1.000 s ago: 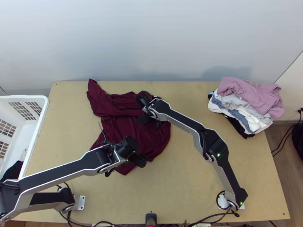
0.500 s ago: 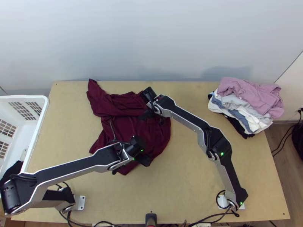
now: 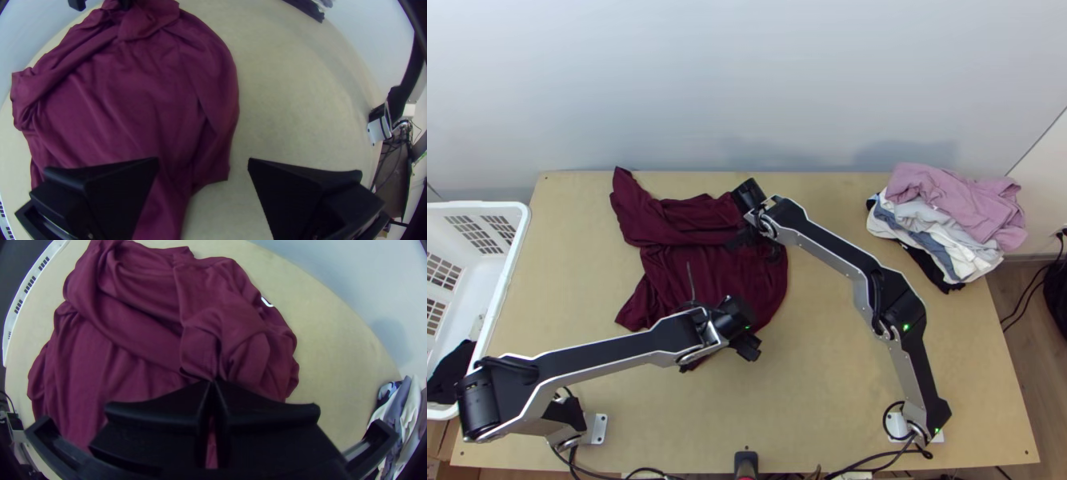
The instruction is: Fold the t-shirt
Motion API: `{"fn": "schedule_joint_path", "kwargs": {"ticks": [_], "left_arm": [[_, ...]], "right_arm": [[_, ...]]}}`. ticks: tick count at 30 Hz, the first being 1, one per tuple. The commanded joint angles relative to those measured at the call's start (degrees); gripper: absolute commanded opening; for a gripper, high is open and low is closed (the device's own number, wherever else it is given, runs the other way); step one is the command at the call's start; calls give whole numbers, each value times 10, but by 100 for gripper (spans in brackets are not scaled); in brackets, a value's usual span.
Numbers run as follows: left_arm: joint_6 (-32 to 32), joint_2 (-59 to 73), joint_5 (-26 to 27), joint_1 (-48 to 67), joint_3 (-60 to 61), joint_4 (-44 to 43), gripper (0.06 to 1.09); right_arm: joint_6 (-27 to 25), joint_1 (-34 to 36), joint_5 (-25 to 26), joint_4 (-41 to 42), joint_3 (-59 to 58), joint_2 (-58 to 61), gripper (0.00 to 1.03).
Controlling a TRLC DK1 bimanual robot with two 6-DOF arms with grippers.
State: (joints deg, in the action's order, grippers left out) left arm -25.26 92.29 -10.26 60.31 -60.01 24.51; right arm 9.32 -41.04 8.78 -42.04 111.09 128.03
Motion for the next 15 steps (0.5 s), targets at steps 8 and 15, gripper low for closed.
{"fn": "schedule_joint_path", "kwargs": {"ticks": [8,15], "left_arm": [[-2,81,3,9,-38,-11,84],[-1,92,-50,7,-29,-46,9]], "right_arm": [[1,3,6,0,-3,-6,3],[3,9,12,0,-2,-11,3]]}}
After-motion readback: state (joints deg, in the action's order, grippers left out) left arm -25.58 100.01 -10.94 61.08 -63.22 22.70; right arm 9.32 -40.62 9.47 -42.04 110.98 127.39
